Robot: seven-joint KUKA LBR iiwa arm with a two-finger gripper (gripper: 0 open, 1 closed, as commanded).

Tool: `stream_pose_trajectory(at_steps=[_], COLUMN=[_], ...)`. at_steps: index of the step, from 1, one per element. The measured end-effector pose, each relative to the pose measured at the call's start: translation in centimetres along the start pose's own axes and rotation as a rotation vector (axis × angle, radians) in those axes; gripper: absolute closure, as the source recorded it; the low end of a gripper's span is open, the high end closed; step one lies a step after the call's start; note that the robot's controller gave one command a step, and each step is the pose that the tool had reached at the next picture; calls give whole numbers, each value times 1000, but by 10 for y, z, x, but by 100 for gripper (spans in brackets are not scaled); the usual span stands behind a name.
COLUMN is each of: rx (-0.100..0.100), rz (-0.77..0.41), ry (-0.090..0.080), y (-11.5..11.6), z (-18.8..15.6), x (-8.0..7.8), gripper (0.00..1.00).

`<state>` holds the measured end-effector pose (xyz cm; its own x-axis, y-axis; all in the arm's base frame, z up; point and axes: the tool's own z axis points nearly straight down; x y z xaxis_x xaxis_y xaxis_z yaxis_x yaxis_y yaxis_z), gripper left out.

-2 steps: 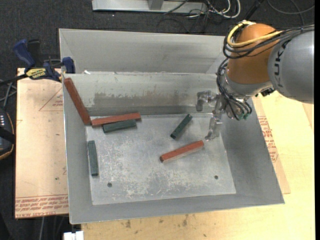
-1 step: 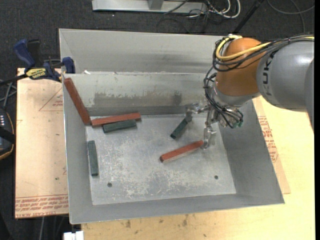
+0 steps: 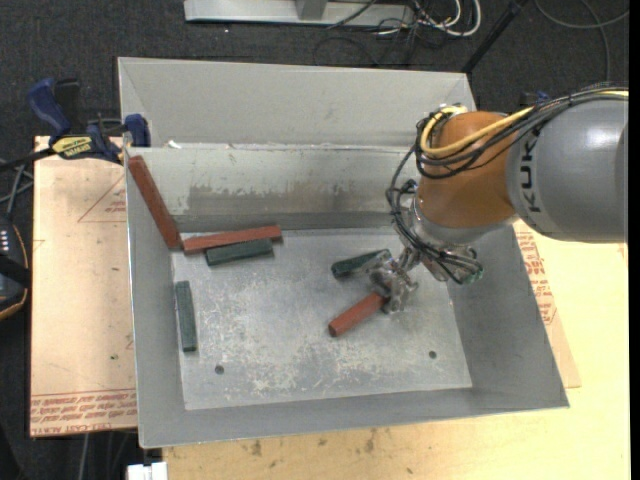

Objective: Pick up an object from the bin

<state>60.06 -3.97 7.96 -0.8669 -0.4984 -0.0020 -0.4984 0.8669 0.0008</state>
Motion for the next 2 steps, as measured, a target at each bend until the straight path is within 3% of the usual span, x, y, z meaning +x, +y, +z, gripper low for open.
stream_pose_trajectory(at_steps=[1, 2], rx=[0, 5], rz=[0, -14], ry=[0, -6], y=[0, -6], z=[0, -176], x=[0, -4], gripper=[100, 100])
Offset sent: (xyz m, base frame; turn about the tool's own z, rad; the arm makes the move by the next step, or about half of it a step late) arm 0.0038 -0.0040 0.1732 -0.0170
